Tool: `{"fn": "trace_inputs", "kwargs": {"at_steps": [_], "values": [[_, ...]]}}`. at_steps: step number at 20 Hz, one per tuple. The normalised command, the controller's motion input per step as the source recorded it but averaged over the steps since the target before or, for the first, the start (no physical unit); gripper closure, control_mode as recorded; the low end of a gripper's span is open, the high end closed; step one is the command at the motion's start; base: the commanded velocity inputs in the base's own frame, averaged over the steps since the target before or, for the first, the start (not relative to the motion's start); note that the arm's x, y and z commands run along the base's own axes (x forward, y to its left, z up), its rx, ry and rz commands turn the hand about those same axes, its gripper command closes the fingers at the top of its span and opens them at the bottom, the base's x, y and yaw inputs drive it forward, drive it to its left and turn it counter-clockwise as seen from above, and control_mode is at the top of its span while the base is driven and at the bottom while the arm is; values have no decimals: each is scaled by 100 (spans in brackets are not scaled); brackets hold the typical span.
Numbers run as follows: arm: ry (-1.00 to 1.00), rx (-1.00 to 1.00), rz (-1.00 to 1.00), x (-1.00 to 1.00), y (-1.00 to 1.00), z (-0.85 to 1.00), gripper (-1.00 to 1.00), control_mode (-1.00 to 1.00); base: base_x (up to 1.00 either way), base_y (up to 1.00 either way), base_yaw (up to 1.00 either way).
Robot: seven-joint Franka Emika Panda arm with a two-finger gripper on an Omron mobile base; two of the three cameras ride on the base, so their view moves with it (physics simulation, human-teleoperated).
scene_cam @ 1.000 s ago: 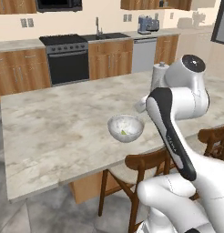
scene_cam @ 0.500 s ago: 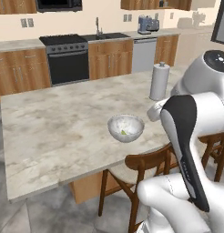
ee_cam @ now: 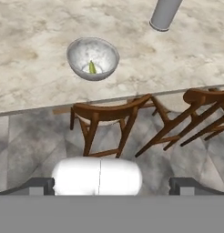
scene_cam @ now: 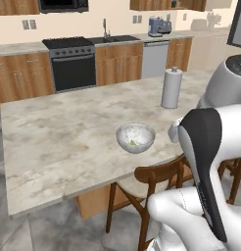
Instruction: There is a bowl on the dining counter. Grab a lemon wedge from the fridge and place it in the bowl. Then get the liquor bottle and glass cup from the cabinet and place them next to the bowl.
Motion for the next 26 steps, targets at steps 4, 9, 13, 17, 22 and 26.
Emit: {"fn": "trace_inputs", "kwargs": {"at_steps": [4, 9, 13, 17, 22, 26], "values": [[0, 0, 0, 0, -1, 0, -100, -100, 0, 0, 0], [1, 0, 0, 0, 0, 0, -100, 100, -23, -6, -1], [0, 0, 0, 0, 0, 0, -100, 100, -100, -74, -15], [0, 0, 0, 0, 0, 0, -100, 100, -89, -100, -24], [0, 0, 0, 0, 0, 0, -100, 100, -16, -100, -23], [0, 0, 0, 0, 0, 0, -100, 100, 19, -100, -12]]}}
